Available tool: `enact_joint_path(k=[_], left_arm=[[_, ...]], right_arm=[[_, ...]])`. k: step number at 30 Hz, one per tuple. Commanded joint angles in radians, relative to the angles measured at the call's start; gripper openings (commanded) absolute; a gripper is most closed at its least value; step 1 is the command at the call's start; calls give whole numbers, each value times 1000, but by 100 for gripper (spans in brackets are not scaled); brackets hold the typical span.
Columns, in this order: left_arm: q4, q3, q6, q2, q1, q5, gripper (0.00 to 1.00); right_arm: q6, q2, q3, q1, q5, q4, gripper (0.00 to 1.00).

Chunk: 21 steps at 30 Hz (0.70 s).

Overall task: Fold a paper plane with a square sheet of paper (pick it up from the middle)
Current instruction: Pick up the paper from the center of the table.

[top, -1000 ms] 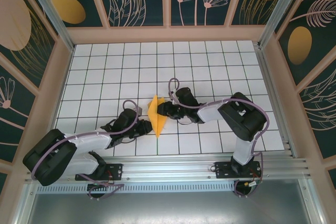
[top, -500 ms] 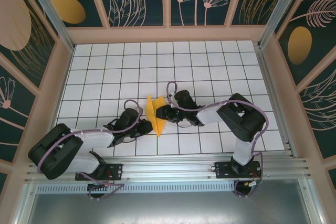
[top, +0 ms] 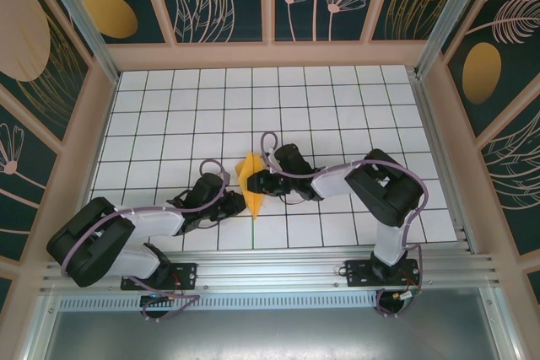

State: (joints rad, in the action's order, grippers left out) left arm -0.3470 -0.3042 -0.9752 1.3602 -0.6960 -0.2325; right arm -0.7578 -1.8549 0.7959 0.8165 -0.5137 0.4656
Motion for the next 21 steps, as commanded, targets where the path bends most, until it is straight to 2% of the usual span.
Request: enact_joint_path(k=[1,8,16,18,21], left_arm=[[-26,-18,-6,37,2,17,17],[-2,-3,-14,-19,3,33,19],[33,16,-30,-164,3,41,25],[30,17,-37,-200,3,33,30],[-17,29,-63,-278,3,1,41]], right_arm=[[25,-25,28,13,14,-16,34],[24,27,26,9,56,-40,18],[15,137,-1,-17,47,-35,7],[6,169,-8,-20,56,-32,6],[-5,233,-28,-31,84,-25,5]])
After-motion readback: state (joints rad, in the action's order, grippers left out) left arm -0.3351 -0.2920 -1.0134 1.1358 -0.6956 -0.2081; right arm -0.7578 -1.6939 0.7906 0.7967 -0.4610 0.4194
